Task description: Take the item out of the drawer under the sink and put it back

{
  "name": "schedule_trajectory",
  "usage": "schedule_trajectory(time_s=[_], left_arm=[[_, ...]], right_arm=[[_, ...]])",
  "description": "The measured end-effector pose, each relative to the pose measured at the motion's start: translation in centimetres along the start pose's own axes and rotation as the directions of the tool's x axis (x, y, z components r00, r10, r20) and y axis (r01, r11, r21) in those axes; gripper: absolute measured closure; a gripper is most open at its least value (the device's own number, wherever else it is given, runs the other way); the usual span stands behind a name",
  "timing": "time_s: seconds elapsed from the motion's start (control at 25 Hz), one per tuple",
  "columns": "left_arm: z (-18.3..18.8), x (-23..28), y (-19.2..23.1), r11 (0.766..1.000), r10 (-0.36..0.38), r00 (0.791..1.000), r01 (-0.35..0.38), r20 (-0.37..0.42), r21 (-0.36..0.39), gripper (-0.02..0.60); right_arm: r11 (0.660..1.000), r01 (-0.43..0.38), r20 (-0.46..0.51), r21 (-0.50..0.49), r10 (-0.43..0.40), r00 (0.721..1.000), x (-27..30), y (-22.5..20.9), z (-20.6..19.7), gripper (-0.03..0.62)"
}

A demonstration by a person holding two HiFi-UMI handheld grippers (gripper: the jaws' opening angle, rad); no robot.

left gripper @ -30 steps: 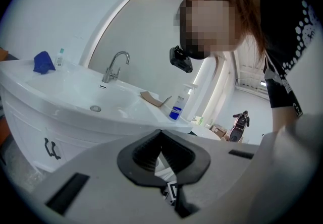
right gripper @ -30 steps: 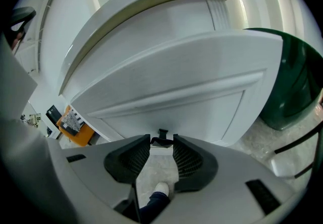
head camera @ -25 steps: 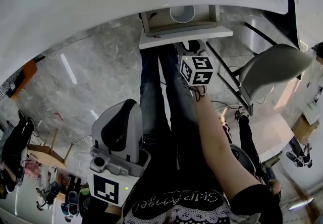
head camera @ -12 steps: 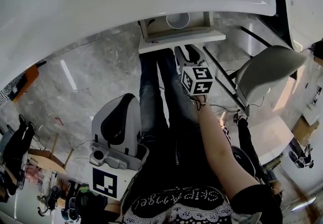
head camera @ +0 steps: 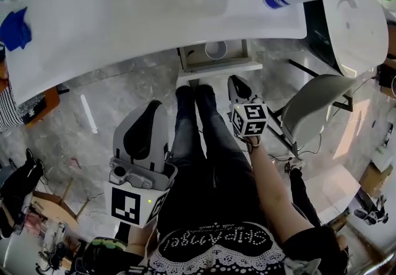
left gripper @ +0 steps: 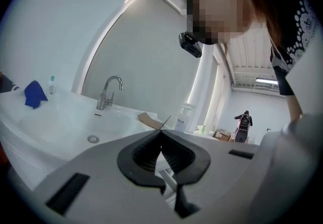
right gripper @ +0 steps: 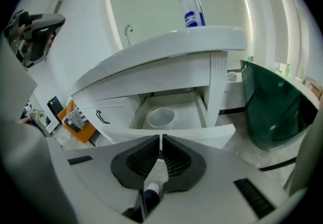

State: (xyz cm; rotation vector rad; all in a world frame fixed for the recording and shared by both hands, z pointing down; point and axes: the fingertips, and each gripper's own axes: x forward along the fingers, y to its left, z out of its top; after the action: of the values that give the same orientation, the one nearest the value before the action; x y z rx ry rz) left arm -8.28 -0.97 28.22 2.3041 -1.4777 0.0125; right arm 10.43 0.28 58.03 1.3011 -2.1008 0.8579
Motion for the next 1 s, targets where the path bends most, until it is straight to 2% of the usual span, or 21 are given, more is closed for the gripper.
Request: schedule_trajectory(time_s=[0.32, 0.48, 0.64, 0.8, 1.0], left_arm=[[4.3, -1.3, -0.4, 0.998, 0.029, 0.999, -0.031, 0.042, 0.053, 0.577], [6.7, -1.9, -0.4, 0.997, 0.036, 0.995, -0.043, 0.091, 0.071, 0.577], [8.4, -3.4, 0.1, 0.99, 0.09, 0.989, -0.101, 0.118, 0.094, 0.577], [10.4, -5.4, 0.8, 0.98, 0.145, 0.975, -0.164, 0.165, 0.109, 0.577], [13.7, -7.2, 1.9, 0.968, 0.187, 0.949, -0.222, 0.253, 0.119, 0.577]], right_arm=[[1.0, -0.004, 0.093, 0.02, 0.002, 0.996, -5.9, -0.5, 4.9, 0.568], [0.999, 0.011, 0.152, 0.034, -0.016, 0.988, -7.5, -1.1, 8.1, 0.568], [0.998, -0.01, 0.228, 0.064, -0.005, 0.974, -9.2, -1.0, 10.9, 0.568], [0.998, -0.037, 0.257, 0.045, 0.024, 0.966, -10.7, -0.4, 12.2, 0.568], [0.998, -0.055, 0.277, 0.03, 0.045, 0.96, -11.5, 0.0, 13.7, 0.568]])
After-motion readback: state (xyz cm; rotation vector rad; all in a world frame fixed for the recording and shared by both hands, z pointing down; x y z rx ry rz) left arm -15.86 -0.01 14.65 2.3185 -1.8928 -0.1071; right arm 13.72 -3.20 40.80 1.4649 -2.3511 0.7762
